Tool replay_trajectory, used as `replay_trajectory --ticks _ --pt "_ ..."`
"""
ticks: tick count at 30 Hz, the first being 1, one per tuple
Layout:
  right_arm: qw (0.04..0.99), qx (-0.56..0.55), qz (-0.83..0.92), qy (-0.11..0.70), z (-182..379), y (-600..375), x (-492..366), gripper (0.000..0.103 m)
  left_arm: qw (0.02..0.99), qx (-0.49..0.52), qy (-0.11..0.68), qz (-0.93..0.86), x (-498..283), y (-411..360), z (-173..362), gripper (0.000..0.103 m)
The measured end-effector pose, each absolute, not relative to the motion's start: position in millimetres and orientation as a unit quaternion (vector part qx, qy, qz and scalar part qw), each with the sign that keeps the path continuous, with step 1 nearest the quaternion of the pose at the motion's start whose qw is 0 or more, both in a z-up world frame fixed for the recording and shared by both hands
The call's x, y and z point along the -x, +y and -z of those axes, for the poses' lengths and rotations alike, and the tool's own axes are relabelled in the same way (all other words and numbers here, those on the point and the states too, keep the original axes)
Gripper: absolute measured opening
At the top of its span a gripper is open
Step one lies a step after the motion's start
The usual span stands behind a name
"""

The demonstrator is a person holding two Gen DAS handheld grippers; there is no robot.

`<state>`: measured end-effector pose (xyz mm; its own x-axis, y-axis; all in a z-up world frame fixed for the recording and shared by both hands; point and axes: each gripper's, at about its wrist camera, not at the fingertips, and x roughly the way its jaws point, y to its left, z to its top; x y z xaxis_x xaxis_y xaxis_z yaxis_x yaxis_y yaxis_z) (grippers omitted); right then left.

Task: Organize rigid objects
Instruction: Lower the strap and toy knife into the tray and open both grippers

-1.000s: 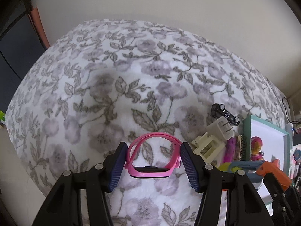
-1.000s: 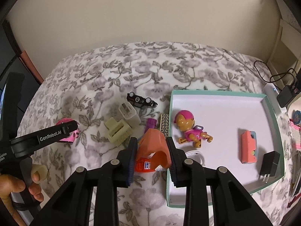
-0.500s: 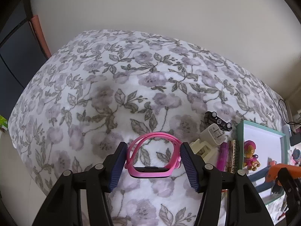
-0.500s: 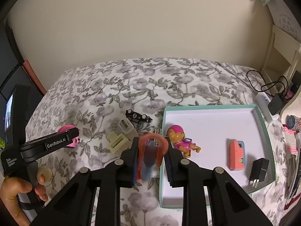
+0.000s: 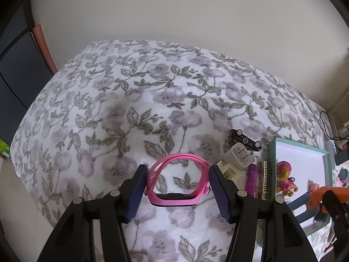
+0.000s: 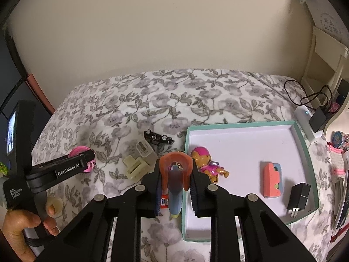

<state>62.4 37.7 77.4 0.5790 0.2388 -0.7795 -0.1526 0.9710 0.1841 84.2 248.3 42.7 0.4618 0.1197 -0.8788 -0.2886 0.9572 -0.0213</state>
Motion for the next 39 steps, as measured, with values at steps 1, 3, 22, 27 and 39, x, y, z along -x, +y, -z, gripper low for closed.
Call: replay_trajectory --ticks 1,3,22,27,39 --pt "0.889 -0.052 -0.109 0.441 -81.0 34.0 -61.9 0.022 0.852 0.083 0.503 -0.118 -84.2 246.3 -44.5 0.061" --pt "0.894 -0.06 -0.103 0.432 -88.4 24.6 -60.7 0.022 0.856 0.081 0.498 -0.112 -84.7 240.3 -48.8 0.061" --pt "0.887 -0.09 0.042 0.452 -75.9 -98.7 -63.1 0.023 0.861 0.016 0.505 0.059 -93.1 79.9 -42.2 0.061" --pt "0.878 -0.094 0.04 0.467 -60.6 -102.0 -70.1 0.023 0.852 0.007 0.518 0.077 -97.0 52.6 -25.2 0.061" --pt "0.854 -0.069 0.028 0.515 -16.4 -88.6 -80.4 0.023 0.833 0.018 0.547 0.078 -108.2 39.6 10.2 0.062"
